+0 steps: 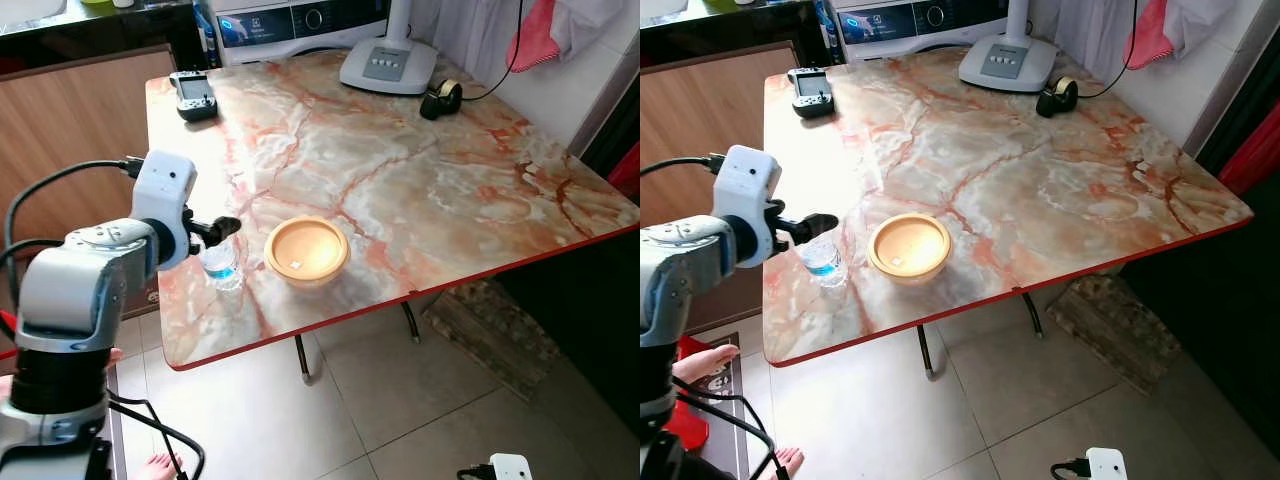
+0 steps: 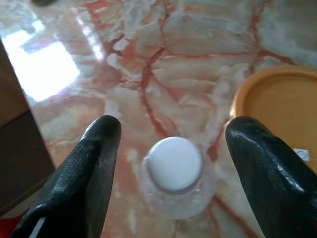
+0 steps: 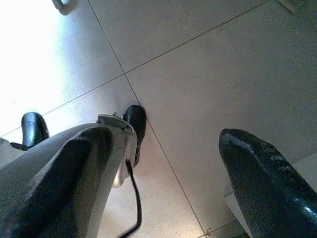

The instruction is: Restocking fridge

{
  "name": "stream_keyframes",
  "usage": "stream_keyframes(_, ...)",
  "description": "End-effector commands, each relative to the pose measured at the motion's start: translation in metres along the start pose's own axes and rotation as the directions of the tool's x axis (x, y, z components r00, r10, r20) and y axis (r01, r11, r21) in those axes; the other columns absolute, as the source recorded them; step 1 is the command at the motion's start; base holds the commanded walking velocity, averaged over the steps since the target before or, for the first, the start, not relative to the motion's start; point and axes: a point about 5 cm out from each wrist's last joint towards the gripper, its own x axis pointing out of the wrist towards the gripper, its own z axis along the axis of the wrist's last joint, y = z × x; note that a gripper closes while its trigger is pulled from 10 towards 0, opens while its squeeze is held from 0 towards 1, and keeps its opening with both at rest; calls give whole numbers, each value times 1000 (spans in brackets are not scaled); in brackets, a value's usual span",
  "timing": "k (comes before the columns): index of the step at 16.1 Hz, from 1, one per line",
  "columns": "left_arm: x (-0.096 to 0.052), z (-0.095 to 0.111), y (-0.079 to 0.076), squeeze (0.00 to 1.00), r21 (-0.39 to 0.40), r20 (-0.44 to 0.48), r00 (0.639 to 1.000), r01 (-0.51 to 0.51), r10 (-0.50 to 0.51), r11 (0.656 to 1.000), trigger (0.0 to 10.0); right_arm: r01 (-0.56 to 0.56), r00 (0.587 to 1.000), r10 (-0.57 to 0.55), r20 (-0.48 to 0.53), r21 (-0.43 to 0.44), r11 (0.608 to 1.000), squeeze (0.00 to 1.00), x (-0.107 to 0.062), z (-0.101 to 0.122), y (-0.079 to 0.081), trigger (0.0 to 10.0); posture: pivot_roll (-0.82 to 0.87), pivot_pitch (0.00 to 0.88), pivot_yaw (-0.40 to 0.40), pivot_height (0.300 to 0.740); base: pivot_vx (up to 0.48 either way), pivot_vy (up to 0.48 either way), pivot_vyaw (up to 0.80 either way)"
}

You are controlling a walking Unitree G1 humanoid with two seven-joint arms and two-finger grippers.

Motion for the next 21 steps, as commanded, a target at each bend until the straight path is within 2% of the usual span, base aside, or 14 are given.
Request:
stream_keyframes(1, -2, 0, 4, 0, -21, 5, 1000, -9, 9, 1000, 10000, 9, 1000, -9, -24, 4, 1000, 0, -2, -7, -4, 10000, 124, 137, -21, 740, 0, 0, 0)
stream_keyframes(12, -2, -12, 8, 0, -40, -47, 998, -38, 36, 998, 10000, 1, 999, -2, -34, -19, 1000, 0, -2, -7, -4, 10000, 124, 139, -22, 740, 0, 0, 0)
stream_keyframes(13, -2, -13, 8, 0, -47, -48, 998, -39, 36, 998, 6510, 0, 999, -1, -34, -19, 1000, 0, -2, -7, -3, 10000, 121, 141, -23, 740, 0, 0, 0)
stream_keyframes(14, -2, -13, 8, 0, -48, -47, 998, -39, 37, 998, 2353, 0, 999, 0, -33, -18, 1000, 0, -2, -7, -3, 10000, 121, 141, -23, 740, 0, 0, 0)
stream_keyframes(15, -1, -13, 8, 0, -49, -46, 998, -40, 38, 998, 1059, 0, 999, 0, -33, -18, 1000, 0, -2, -7, -3, 10000, 122, 139, -23, 740, 0, 0, 0)
stream_keyframes(16, -1, -13, 8, 0, -50, -47, 998, -41, 38, 998, 0, 0, 999, -1, -33, -18, 1000, 0, -2, -7, -3, 10000, 122, 139, -23, 740, 0, 0, 0)
stream_keyframes(21, 0, -16, 7, 0, -62, -50, 998, -36, 33, 997, 0, -2, 999, 1, -36, -24, 1000, 0, -2, -6, -3, 10000, 121, 139, -25, 740, 0, 0, 0)
